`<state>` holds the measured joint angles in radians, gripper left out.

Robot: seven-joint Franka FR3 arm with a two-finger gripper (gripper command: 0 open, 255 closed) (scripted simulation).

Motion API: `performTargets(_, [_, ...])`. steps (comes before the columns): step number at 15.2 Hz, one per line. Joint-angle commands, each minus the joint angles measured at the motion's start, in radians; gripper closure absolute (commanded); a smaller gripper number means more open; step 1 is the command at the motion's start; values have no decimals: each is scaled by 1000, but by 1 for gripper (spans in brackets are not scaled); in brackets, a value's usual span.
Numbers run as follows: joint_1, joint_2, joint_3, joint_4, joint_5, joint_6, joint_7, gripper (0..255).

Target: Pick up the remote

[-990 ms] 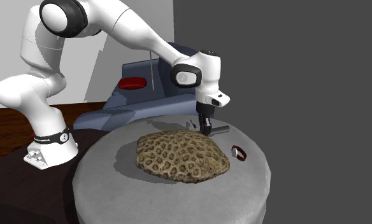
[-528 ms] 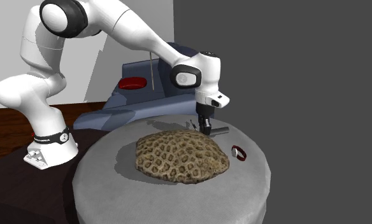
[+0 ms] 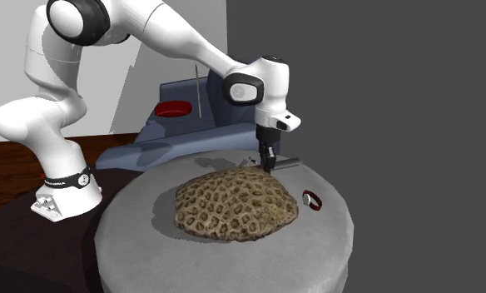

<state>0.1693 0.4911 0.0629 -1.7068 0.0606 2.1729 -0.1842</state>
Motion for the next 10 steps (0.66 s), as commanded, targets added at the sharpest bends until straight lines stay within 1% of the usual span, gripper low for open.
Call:
performTargets(1, [1, -13, 0, 13, -1, -25, 4, 255])
performTargets(8, [0, -55, 0, 48, -1, -101, 8, 255])
performTargets(10, [0, -55, 0, 48, -1, -102, 8, 255])
